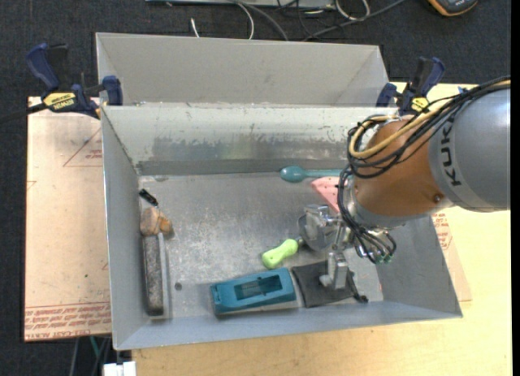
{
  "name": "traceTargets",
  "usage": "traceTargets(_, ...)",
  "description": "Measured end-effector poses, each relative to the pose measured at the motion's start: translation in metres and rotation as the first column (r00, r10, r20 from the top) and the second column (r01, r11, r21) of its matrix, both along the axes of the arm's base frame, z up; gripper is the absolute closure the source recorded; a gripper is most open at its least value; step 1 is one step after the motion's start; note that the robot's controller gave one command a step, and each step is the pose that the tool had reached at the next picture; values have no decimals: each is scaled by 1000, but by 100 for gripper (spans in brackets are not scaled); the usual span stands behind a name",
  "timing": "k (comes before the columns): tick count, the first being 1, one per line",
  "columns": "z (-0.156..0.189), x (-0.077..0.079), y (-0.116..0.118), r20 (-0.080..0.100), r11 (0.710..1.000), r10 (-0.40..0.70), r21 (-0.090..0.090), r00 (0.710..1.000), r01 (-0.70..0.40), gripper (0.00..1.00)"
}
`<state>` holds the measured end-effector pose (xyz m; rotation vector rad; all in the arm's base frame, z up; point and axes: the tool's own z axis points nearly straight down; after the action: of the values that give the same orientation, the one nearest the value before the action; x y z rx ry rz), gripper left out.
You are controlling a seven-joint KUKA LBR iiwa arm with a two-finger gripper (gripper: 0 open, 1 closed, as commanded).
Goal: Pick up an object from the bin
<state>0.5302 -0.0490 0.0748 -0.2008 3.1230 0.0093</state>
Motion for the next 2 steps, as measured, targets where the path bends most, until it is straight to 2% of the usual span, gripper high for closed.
traceTargets(1,-3,-5,24,12,996,-88,3,996,88,100)
traceTargets(2,-4,-7,24,6,996,-89,2,996,89,0)
